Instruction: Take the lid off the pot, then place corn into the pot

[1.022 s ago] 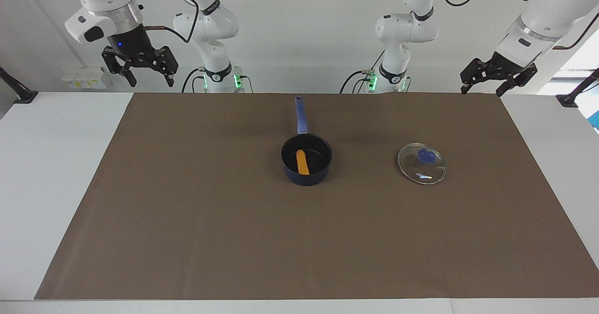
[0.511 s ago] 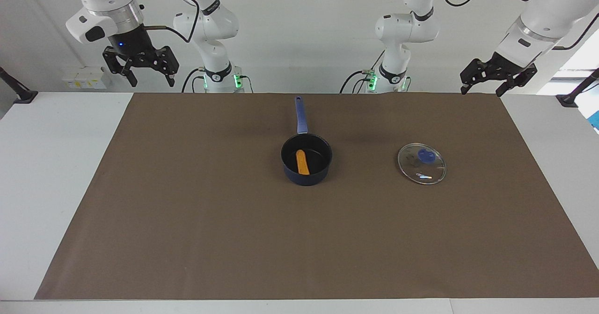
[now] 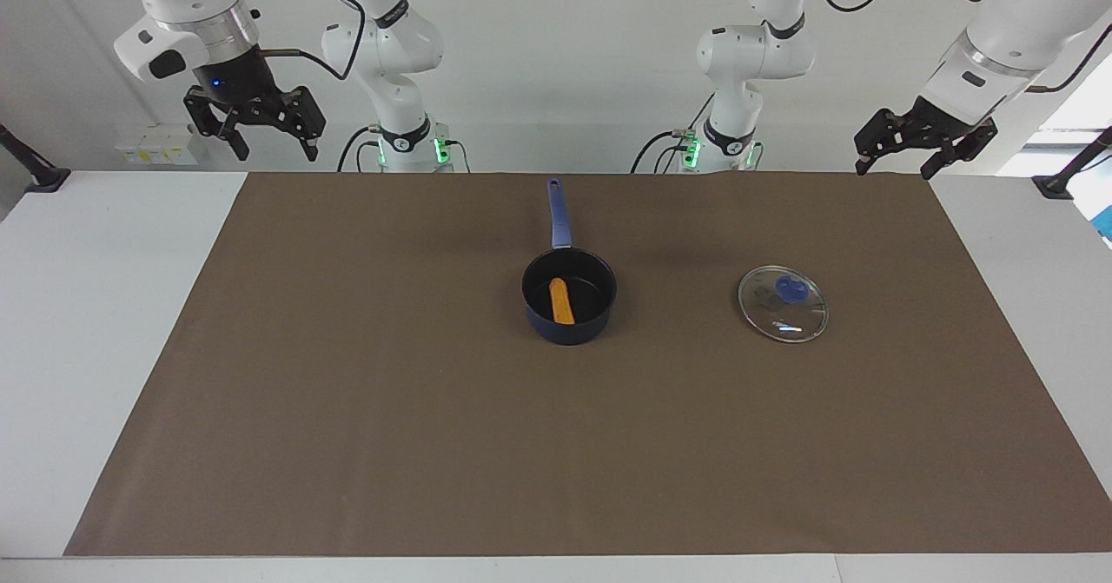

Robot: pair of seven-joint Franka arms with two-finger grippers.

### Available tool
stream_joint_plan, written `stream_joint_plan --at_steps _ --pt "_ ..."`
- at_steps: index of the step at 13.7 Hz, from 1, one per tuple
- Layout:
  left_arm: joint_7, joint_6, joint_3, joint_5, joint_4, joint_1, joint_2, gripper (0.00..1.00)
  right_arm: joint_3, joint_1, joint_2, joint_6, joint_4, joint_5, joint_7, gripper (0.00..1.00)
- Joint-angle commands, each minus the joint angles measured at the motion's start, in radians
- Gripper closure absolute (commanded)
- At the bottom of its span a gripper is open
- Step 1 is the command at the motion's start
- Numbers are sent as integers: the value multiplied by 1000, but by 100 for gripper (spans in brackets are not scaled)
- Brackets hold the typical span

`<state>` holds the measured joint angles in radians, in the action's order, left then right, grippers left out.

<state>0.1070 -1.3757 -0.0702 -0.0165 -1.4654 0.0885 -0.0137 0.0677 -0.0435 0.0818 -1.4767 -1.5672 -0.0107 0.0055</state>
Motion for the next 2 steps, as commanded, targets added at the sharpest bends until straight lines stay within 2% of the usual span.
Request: stream_joint_plan --at_steps 1,2 --pt "8 14 -2 13 33 4 -15 0 -2 8 26 19 -22 9 -38 0" --pt "8 12 -2 13 33 4 -15 0 -5 8 26 21 -22 12 -39 0"
